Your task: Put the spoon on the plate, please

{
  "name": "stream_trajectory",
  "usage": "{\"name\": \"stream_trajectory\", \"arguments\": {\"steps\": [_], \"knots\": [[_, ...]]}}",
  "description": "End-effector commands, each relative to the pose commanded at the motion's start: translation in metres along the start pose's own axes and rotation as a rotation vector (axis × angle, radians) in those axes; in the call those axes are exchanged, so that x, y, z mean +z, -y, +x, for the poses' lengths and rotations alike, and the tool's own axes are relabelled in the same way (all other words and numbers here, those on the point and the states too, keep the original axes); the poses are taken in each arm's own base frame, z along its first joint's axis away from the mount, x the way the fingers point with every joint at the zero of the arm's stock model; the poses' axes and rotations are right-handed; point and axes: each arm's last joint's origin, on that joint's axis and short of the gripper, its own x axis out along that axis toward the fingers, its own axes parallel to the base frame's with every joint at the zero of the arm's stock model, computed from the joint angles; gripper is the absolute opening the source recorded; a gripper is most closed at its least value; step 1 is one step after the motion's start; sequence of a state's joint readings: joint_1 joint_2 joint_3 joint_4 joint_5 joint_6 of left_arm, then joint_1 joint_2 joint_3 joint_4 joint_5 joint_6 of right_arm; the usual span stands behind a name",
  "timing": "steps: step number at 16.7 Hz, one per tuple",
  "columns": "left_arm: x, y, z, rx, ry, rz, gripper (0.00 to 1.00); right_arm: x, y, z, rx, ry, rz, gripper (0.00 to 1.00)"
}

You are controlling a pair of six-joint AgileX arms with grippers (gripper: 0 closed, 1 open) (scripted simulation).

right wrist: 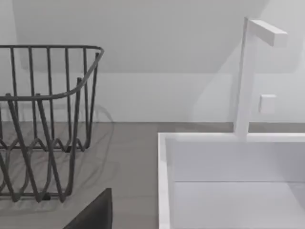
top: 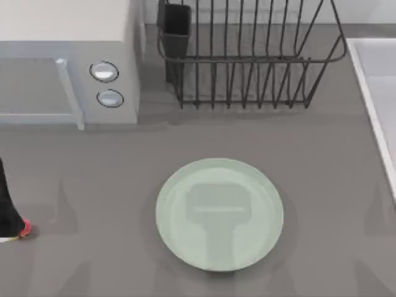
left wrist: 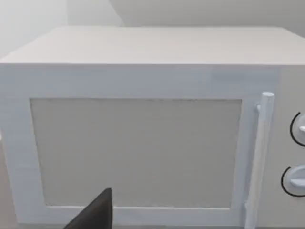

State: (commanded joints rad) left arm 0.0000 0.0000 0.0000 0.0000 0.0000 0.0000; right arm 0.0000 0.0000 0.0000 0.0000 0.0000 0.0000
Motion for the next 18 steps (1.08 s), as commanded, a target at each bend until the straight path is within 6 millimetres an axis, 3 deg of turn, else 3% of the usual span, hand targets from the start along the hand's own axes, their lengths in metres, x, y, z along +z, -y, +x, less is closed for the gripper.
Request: {"name": "stream_trajectory", "arguments": {"steps": [3,6,9,13,18], "knots": [[0.002,0.000,0.000,0.000,-0.005,0.010,1.00,0.000,0.000,0.000,0.000,0.000,0.000,1.00],[0.019,-0.001,0.001,0.007,-0.078,0.103,1.00,0.000,0.000,0.000,0.000,0.000,0.000,1.00],[0.031,-0.005,0.010,0.003,-0.290,0.271,1.00,0.000,0.000,0.000,0.000,0.000,0.000,1.00],[0.027,-0.011,0.033,-0.114,-0.678,0.485,1.00,0.000,0.000,0.000,0.000,0.000,0.000,1.00],[0.043,-0.019,0.061,-0.283,-0.922,0.698,1.00,0.000,0.000,0.000,0.000,0.000,0.000,1.00]]}}
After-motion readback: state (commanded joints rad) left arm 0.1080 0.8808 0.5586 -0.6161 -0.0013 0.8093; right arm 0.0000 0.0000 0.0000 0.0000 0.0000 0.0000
